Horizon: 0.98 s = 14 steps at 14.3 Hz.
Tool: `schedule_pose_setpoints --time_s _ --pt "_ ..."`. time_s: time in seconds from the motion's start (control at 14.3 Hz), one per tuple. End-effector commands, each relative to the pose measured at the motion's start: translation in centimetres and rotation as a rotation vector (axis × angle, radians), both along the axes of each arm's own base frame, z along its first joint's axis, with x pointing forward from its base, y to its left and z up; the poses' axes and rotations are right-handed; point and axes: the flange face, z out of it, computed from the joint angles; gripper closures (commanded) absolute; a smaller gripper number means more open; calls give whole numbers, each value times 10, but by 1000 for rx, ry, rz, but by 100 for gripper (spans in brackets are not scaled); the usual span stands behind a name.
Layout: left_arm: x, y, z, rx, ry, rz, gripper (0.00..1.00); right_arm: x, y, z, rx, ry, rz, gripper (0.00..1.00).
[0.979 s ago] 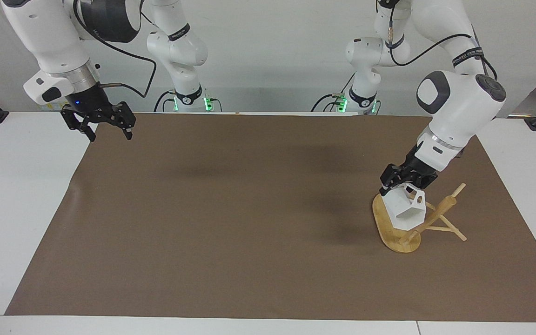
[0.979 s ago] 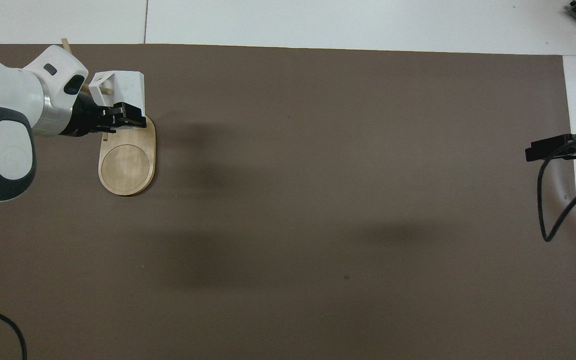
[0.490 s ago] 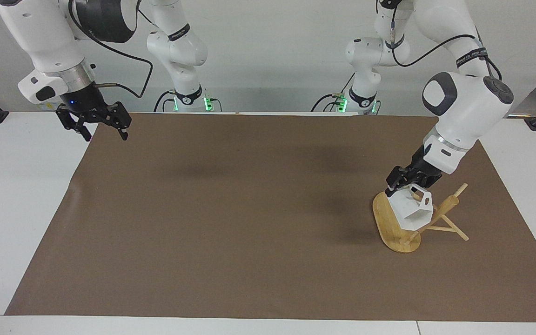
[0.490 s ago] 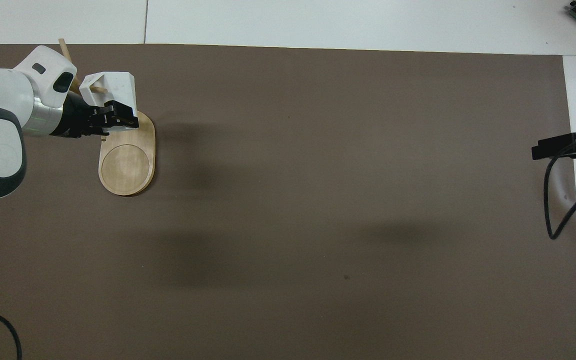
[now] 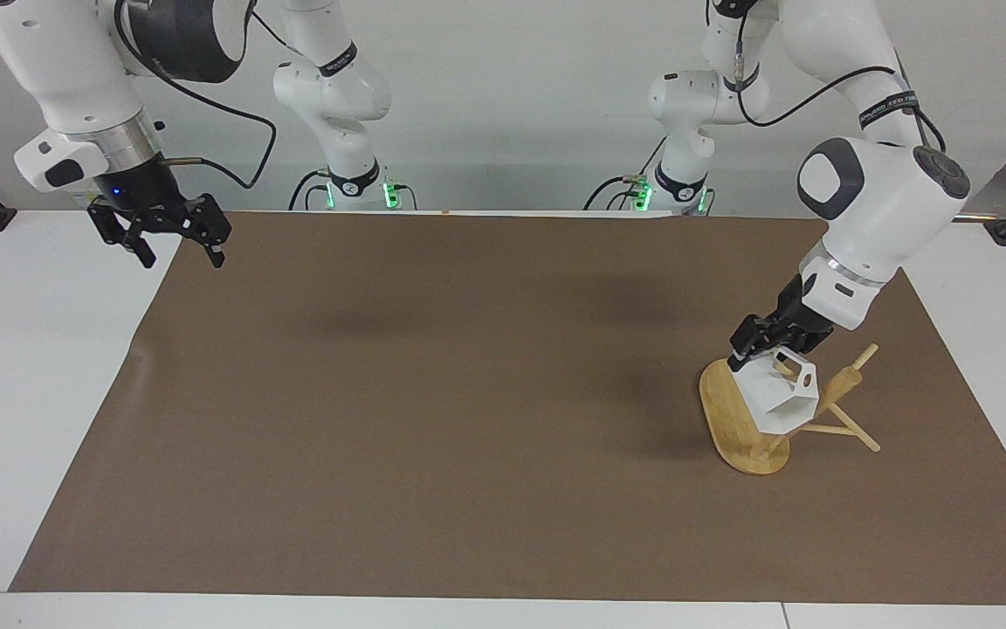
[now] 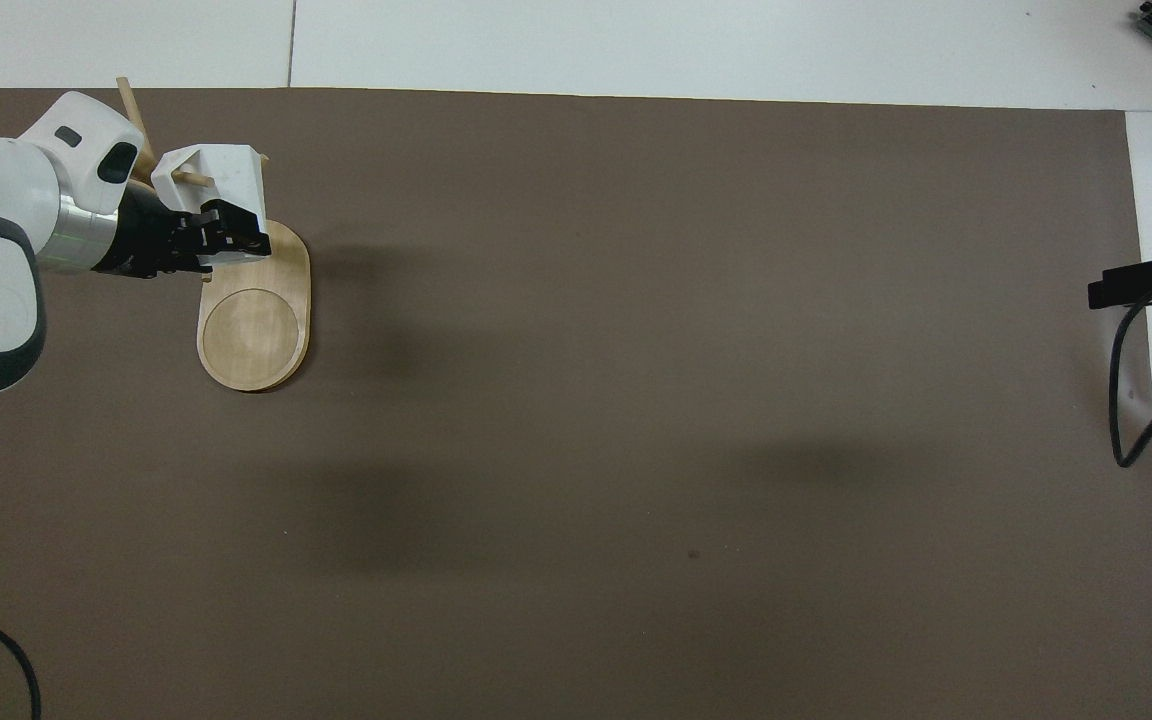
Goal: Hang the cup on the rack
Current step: 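Release the cup and retract the left gripper away from the tree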
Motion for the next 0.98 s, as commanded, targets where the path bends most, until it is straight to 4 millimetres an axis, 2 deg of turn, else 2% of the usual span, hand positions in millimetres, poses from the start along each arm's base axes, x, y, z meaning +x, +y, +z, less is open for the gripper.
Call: schedule_pose_setpoints --time_s 0.0,0.07,0.14,0.28,0.56,0.77,0.91 --pt "-4 8 9 4 21 5 9 -3 -4 -4 -6 -13 25 0" --pt "-7 8 13 3 21 3 0 -4 -6 -4 -5 -13 18 0" --pt "-9 9 14 3 28 1 0 -4 -8 -5 -4 -11 15 0" --pt "-15 30 28 17 23 -7 0 -4 -8 -5 -3 -10 10 0" --pt "-37 59 62 98 -6 -183 0 -7 -11 -6 9 -5 -83 0" --pt "-51 69 86 214 -22 -258 0 -7 -10 -6 9 -5 -84 0" --pt "-57 65 97 223 -8 -269 0 -8 -11 -6 10 -2 -84 0"
